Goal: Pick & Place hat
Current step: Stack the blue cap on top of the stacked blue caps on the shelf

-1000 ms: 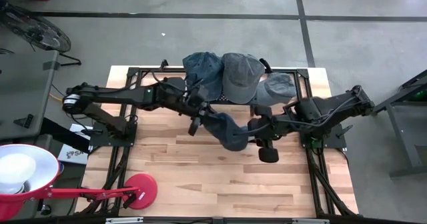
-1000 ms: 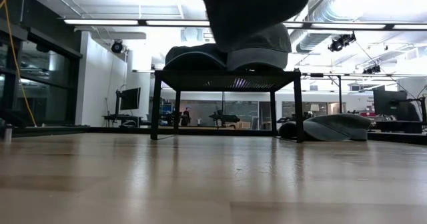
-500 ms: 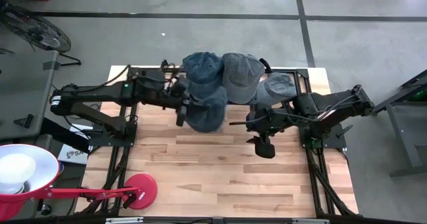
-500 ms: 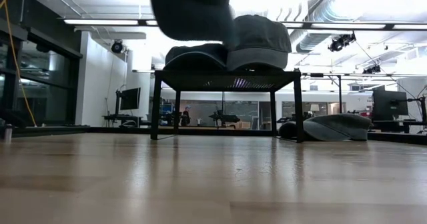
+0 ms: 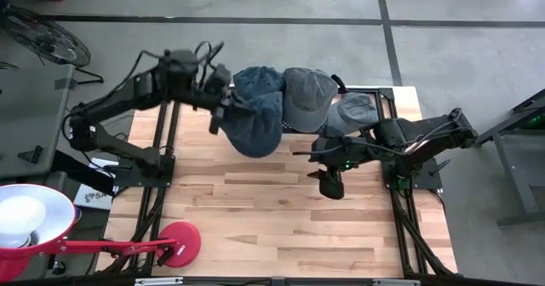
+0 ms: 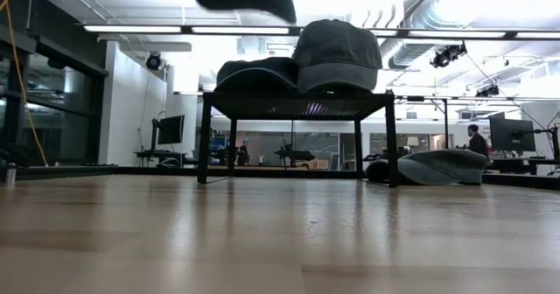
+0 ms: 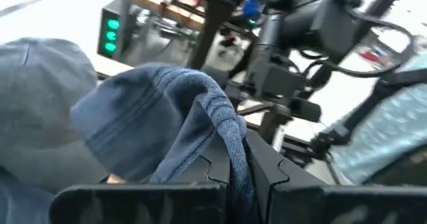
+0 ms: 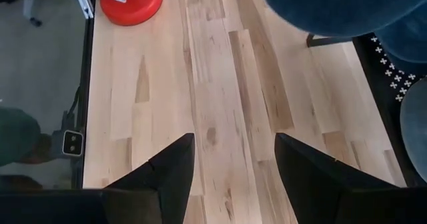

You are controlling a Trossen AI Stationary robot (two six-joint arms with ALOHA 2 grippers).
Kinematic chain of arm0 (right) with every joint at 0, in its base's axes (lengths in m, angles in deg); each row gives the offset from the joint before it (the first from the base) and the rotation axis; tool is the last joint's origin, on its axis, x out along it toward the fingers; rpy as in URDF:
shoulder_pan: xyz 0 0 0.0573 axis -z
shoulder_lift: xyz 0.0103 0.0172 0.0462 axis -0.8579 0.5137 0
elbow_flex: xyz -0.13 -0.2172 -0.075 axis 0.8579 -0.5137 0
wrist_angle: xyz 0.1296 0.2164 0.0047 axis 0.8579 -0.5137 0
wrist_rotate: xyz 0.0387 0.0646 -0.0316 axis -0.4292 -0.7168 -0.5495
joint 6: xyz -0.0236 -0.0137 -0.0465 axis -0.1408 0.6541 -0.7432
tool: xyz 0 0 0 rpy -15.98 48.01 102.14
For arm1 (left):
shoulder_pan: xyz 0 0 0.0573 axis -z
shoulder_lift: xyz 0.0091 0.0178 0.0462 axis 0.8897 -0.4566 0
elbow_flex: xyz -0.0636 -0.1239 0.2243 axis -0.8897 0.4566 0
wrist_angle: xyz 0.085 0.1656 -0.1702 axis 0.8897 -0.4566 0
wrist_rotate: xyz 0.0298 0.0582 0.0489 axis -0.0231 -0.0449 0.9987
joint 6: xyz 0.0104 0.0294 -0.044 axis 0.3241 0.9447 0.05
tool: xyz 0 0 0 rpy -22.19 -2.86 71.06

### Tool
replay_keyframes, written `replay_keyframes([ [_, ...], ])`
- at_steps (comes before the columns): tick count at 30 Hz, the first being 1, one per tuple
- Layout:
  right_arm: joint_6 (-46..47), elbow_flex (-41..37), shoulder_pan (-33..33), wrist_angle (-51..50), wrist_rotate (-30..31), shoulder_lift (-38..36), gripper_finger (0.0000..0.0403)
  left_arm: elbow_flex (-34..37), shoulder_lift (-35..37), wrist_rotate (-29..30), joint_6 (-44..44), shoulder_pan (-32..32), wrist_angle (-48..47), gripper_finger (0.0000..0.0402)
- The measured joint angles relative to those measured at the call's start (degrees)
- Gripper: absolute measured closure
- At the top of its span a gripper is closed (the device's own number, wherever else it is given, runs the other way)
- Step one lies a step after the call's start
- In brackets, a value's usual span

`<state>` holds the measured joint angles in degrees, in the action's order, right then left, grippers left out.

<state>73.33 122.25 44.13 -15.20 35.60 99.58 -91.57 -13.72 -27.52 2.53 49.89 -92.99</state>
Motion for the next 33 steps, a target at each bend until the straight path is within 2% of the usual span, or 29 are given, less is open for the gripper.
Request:
replay_keyframes([
  [5, 0.9, 0.0, 0.0, 0.6, 0.7, 0.0, 0.0203, -8.2, -3.7, -12.1, 3.4, -6.3, -7.4, 0.0392],
  [8, 1.9, 0.0, 0.0, 0.6, 2.0, 0.0, 0.0203, -11.1, -6.1, -17.0, 4.7, -9.4, -10.2, 0.0392],
  [22, 4.8, 0.0, 0.0, 0.7, 4.5, 0.0, 0.0203, -12.9, -10.8, -37.6, 5.6, -23.1, -10.1, 0.0392],
  [33, 5.0, 0.0, 0.0, 0.8, 8.2, 0.0, 0.0203, -12.9, -13.3, -44.2, 5.5, -29.0, -7.4, 0.0392],
])
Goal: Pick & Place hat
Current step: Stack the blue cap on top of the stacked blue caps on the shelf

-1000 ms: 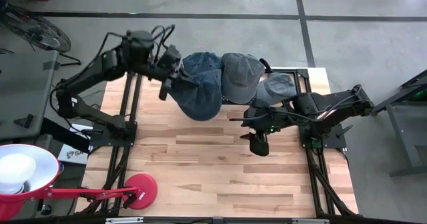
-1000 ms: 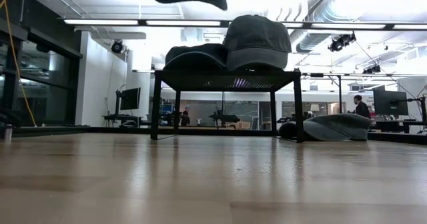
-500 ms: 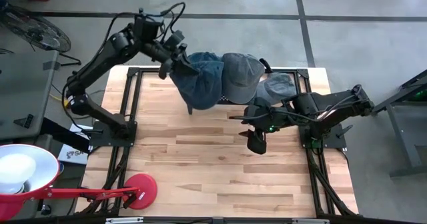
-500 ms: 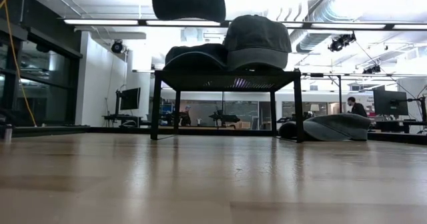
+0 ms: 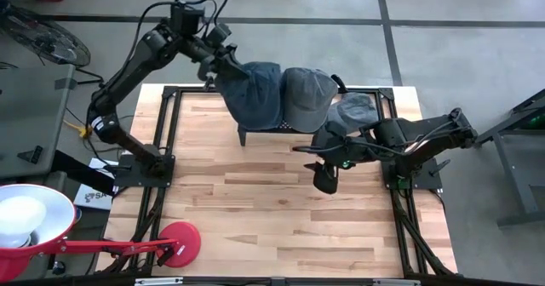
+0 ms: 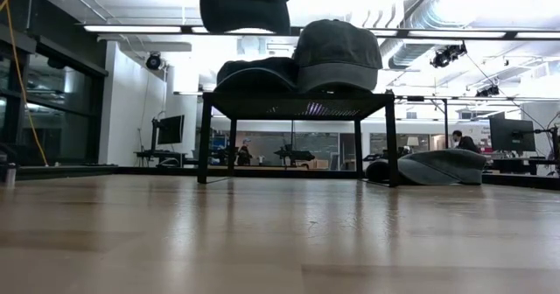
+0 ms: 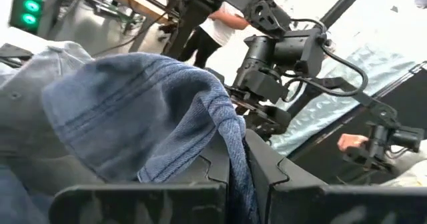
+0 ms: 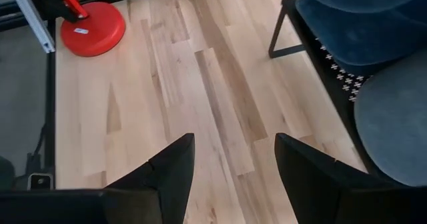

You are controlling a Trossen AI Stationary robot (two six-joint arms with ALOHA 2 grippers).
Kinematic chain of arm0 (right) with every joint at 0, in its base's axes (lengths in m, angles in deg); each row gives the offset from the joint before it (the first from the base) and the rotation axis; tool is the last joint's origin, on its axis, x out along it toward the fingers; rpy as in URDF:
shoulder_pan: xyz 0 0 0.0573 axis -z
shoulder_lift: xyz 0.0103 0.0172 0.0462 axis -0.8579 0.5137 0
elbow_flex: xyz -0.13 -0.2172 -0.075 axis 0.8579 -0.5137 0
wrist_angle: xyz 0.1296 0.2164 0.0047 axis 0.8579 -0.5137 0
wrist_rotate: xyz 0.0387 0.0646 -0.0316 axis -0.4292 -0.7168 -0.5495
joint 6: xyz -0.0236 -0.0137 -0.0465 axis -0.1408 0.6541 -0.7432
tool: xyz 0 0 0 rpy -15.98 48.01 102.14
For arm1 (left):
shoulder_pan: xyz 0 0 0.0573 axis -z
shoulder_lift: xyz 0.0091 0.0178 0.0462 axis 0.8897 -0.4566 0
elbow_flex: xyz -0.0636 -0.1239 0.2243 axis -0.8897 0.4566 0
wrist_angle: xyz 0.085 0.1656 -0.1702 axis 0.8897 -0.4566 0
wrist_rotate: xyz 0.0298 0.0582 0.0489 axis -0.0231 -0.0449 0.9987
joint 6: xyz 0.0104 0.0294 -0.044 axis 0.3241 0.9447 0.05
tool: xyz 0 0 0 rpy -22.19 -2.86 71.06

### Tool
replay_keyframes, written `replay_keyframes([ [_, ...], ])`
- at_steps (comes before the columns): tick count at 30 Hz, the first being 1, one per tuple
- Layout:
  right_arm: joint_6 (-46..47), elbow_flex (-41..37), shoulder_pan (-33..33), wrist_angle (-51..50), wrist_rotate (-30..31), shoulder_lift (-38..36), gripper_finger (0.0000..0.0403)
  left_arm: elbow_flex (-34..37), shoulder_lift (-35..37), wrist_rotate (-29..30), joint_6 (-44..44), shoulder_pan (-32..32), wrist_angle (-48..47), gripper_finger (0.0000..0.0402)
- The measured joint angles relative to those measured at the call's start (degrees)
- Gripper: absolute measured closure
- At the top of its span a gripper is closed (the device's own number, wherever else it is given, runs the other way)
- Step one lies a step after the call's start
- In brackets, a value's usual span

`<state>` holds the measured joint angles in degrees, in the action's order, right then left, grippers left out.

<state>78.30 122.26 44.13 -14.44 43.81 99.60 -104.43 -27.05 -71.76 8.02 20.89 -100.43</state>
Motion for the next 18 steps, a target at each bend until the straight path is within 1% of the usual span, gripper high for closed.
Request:
replay_keyframes([
  [4, 0.0, 0.0, 0.0, 0.0, 1.5, 0.0, 0.0203, 0.0, -2.0, -2.0, 0.2, -0.1, 1.1, 0.0392],
  [12, 1.0, 0.0, 0.0, 0.0, 2.1, 0.0, 0.0203, 0.0, -6.5, -4.4, 1.5, -0.1, 0.9, 0.0392],
  [18, 2.2, 0.0, 0.0, 0.0, 2.4, 0.0, 0.0203, 0.0, -8.4, -4.5, 2.1, -0.3, 0.9, 0.0391],
])
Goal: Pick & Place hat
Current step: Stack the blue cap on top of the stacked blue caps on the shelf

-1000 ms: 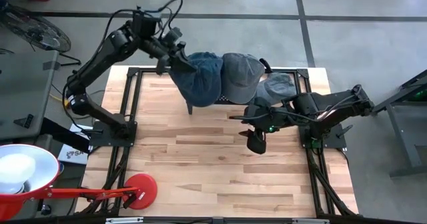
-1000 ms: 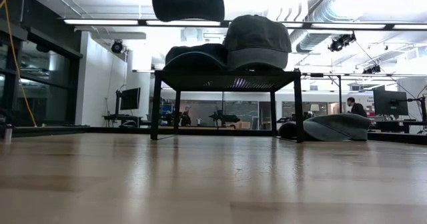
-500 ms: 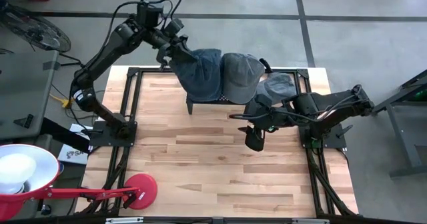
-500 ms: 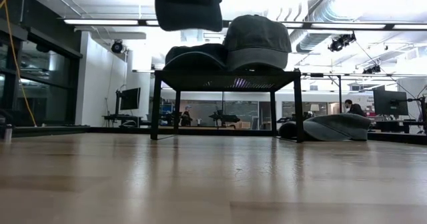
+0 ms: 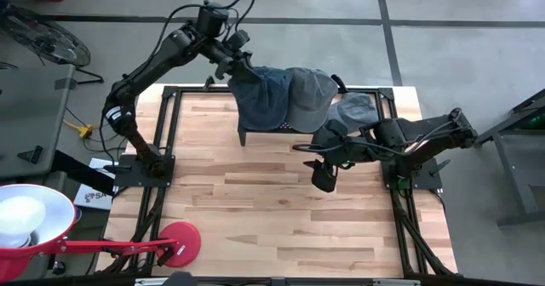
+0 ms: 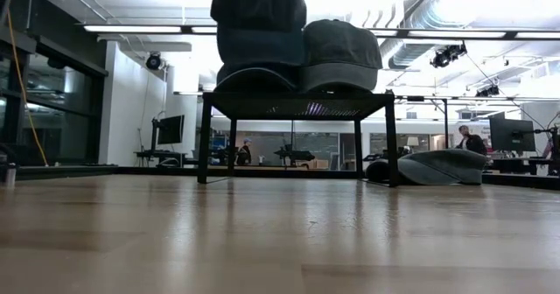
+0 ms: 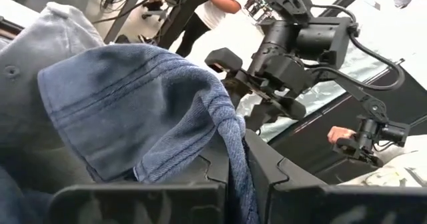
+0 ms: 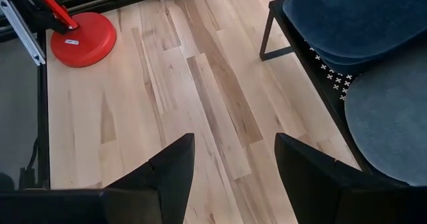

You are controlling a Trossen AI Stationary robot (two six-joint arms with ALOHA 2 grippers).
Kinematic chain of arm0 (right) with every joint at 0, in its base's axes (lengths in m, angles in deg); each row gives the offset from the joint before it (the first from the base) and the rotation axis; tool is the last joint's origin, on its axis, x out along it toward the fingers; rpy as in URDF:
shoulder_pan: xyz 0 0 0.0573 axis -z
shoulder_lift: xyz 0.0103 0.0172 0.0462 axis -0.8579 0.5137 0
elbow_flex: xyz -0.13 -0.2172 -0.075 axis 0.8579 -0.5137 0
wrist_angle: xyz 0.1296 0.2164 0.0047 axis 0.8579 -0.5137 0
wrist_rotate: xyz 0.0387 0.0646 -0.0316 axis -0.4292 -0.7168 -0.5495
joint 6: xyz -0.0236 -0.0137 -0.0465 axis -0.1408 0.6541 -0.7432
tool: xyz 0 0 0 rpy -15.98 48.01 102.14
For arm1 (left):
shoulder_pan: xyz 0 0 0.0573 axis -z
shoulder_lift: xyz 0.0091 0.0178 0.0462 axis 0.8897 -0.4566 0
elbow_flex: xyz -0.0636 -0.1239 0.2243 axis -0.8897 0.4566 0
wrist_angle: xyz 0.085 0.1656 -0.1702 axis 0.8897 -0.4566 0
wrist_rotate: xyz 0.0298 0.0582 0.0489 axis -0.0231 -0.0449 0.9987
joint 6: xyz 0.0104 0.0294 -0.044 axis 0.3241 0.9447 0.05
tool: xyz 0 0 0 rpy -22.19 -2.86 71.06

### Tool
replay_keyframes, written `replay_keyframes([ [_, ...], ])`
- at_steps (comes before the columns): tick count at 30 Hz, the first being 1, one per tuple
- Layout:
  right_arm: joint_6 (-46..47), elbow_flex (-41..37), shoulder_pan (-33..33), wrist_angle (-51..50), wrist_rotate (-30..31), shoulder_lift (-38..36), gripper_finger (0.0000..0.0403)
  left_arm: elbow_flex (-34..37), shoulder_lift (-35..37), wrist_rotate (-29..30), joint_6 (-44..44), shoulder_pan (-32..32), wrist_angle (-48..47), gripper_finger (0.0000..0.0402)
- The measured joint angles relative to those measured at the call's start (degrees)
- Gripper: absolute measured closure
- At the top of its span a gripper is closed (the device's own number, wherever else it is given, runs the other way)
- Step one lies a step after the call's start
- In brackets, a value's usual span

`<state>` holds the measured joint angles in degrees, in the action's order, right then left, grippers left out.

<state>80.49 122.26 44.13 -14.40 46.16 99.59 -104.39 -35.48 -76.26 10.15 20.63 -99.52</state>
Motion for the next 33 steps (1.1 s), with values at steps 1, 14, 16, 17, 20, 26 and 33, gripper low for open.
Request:
replay_keyframes([
  [1, 0.0, 0.0, 0.0, 0.0, 0.0, 0.0, 0.0203, 0.0, -0.1, -0.1, 0.0, -0.4, 0.0, 0.0389],
  [14, 0.0, 0.0, 0.0, 0.0, 2.4, 0.0, 0.0203, 0.0, -0.3, -0.7, 1.1, -5.2, -2.2, 0.0391],
  [16, 0.0, 0.0, 0.0, 0.0, 3.0, 0.0, 0.0203, 0.0, -0.3, -1.6, 1.4, -5.1, -2.2, 0.0391],
  [17, 0.0, 0.0, 0.0, 0.0, 3.3, 0.0, 0.0203, 0.0, -0.3, -2.1, 1.5, -5.0, -2.2, 0.0391],
  [20, -0.1, 0.0, 0.0, 0.0, 3.6, 0.0, 0.0203, 0.0, -0.3, -4.1, 1.5, -5.0, -2.2, 0.0391],
  [26, -0.1, 0.0, 0.0, 0.0, 4.9, 0.0, 0.0203, 0.0, -0.3, -8.3, 1.1, -5.0, -2.7, 0.0391],
  [33, 0.0, 0.0, 0.7, 0.0, 5.2, 0.0, 0.0203, 0.0, -0.9, -9.2, 1.7, -4.8, -4.4, 0.0392],
])
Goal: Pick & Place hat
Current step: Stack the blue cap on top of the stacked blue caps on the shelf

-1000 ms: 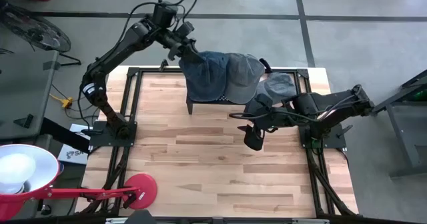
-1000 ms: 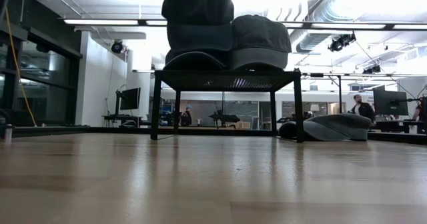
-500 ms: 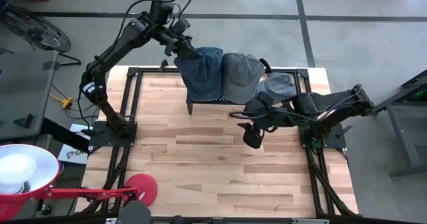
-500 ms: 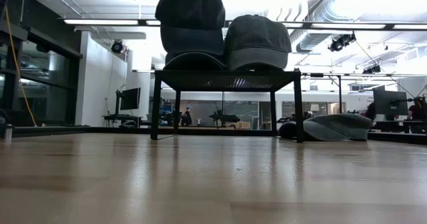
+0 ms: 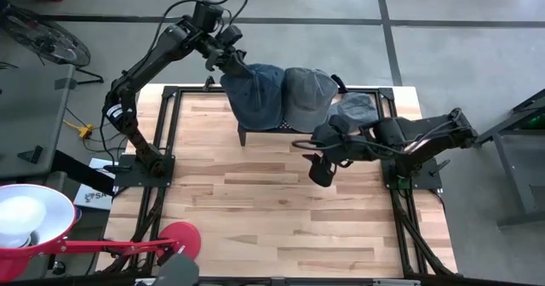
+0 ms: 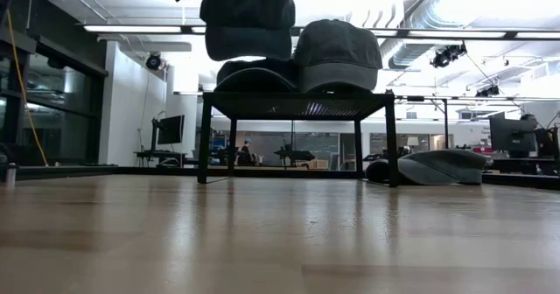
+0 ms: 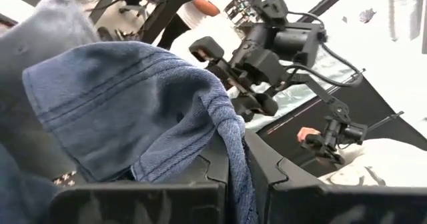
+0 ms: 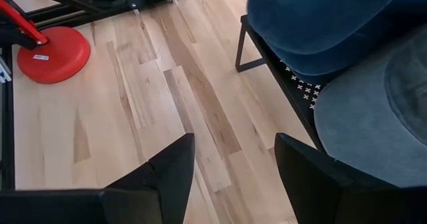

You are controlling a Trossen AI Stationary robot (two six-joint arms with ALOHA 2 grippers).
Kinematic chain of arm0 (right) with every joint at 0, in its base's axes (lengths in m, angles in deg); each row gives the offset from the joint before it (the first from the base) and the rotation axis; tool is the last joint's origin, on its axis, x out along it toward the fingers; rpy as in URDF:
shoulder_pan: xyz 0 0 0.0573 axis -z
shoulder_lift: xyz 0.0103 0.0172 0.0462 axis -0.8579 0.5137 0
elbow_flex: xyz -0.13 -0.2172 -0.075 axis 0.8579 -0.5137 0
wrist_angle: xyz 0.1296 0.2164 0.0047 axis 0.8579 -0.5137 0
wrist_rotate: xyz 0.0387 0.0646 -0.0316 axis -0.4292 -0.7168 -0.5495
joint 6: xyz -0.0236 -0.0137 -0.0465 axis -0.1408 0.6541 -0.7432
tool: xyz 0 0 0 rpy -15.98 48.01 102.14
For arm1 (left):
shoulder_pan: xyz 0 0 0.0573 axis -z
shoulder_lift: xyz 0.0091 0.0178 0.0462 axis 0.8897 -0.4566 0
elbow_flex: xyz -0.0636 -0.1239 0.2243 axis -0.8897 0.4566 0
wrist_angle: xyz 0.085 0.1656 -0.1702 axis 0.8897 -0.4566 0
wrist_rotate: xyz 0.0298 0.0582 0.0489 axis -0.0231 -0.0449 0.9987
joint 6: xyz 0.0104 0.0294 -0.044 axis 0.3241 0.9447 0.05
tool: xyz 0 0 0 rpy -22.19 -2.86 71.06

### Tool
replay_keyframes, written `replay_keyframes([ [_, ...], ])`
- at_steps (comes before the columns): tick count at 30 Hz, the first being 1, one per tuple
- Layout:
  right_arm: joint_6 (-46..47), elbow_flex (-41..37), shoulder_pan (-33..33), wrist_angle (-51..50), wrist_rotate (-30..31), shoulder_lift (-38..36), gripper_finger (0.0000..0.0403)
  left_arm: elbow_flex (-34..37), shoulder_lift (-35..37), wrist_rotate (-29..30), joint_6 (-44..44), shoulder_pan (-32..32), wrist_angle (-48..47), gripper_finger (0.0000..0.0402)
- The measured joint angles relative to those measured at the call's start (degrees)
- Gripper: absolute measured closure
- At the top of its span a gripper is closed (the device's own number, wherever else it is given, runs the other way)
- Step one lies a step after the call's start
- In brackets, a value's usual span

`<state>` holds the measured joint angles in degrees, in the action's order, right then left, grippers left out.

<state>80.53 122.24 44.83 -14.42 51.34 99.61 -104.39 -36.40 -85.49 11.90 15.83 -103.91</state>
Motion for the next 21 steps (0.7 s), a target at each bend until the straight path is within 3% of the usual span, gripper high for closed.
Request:
replay_keyframes([
  [14, 0.0, 0.0, 0.8, 0.0, -0.3, 0.0, 0.0203, 0.0, -4.6, 3.1, 1.9, 0.5, -0.2, 0.0392],
  [21, 0.0, 0.0, 0.8, 0.0, -0.3, 0.0, 0.0203, 0.0, -5.3, 10.5, 2.9, 0.5, 0.6, 0.0392],
])
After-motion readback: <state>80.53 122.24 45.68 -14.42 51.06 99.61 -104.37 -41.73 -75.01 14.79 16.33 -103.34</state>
